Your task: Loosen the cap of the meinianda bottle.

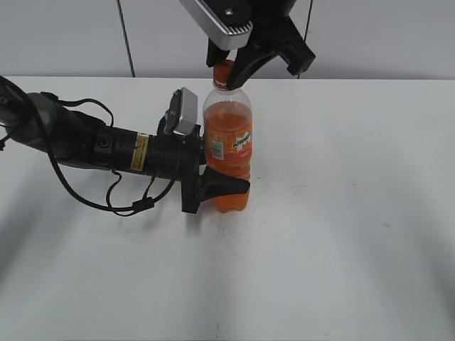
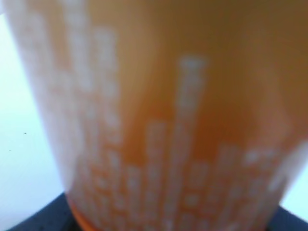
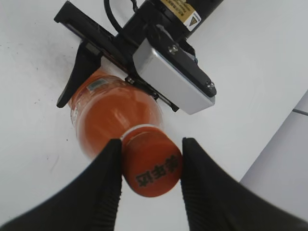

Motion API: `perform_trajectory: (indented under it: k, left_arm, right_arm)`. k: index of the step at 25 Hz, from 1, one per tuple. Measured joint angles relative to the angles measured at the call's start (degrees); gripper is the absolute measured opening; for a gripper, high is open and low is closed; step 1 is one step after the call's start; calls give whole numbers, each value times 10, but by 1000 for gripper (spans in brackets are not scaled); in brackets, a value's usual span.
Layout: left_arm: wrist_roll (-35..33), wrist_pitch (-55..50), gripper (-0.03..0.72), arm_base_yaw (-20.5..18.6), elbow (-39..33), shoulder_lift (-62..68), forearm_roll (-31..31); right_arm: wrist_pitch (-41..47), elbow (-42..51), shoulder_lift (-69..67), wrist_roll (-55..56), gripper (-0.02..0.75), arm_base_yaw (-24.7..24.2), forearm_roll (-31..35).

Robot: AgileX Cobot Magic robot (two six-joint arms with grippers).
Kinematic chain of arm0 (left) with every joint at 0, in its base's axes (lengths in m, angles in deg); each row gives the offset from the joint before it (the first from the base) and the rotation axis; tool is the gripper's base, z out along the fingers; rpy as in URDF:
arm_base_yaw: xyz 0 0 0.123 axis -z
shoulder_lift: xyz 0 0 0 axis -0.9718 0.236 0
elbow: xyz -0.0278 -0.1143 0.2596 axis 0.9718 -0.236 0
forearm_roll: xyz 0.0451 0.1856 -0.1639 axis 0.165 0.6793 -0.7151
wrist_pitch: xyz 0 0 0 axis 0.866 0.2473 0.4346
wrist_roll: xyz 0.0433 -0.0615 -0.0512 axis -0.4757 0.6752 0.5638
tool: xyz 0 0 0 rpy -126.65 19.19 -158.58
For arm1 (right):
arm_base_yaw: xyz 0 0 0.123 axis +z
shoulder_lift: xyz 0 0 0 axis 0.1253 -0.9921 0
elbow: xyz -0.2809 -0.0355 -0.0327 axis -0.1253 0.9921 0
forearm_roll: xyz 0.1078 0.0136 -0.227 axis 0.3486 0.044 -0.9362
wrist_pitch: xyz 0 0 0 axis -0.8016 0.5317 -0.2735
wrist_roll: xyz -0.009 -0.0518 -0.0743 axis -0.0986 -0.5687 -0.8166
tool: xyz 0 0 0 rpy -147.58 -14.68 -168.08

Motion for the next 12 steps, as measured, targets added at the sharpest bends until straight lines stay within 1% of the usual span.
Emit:
perform_trajectory:
  k: [6,12]
  left_arm:
    - [0,0,395,0,0,0,0]
    - [0,-1,395,0,0,0,-1]
  right_arm:
    - [0,0,0,28,284,0,0]
    - [-2,0,0,47,312,0,3]
